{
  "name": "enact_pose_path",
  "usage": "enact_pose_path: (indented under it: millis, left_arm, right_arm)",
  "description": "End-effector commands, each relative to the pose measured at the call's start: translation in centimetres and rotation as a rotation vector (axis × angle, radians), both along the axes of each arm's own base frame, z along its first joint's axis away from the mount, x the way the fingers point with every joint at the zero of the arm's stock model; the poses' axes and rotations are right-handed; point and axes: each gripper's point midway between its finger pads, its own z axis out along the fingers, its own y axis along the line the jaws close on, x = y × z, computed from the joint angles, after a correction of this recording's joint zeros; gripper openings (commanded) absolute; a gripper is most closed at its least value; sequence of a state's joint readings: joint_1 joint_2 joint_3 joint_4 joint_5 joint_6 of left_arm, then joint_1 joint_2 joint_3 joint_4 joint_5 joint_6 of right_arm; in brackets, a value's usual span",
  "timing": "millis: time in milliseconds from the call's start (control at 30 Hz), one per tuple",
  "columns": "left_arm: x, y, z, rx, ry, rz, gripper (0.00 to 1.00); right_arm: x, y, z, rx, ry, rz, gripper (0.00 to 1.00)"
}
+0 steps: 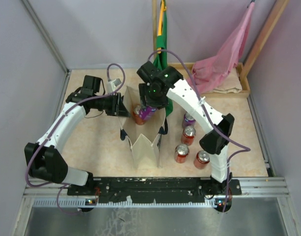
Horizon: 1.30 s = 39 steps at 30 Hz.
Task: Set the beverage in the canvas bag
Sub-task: Place the drink in the canvas bag.
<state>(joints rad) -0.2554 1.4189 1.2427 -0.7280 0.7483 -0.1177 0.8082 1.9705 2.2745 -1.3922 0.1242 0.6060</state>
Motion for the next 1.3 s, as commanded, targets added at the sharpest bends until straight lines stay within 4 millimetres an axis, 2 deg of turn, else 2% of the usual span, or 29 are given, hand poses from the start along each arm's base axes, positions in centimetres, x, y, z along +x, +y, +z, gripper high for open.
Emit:
enact_pose_path:
  millis: [0,200,467,967,1267]
  left_arm:
    - [0.4,0.2,0.6,0.011,-0.05,-0.001,0.38]
    - [0.2,0.4,0.5,0.016,-0.051,0.005,0.38]
    - [0.4,0.6,0.8,0.018,-0.058,0.015,0.38]
    - [0.3,0.9,0.7,0.018,-0.057,0.023,0.38]
    - [0.3,0.9,0.6,0.013,-0.054,0.023,0.38]
  right_arm:
    - [1.0,0.7,1.6,0.048,-0.111,0.002,0.0]
    - [1.5,0.5,-0.2,-0.029,-0.138,0.024,0.0]
    - [2.4,1.1,-1.4,-0.073,-0.163,0.053,0.0]
    - [0.6,-0.1,-3.5,-0.125,-0.114,0.07,0.0]
    - [0.7,0.1,-5.7,-0.141,-0.111,0.077,0.0]
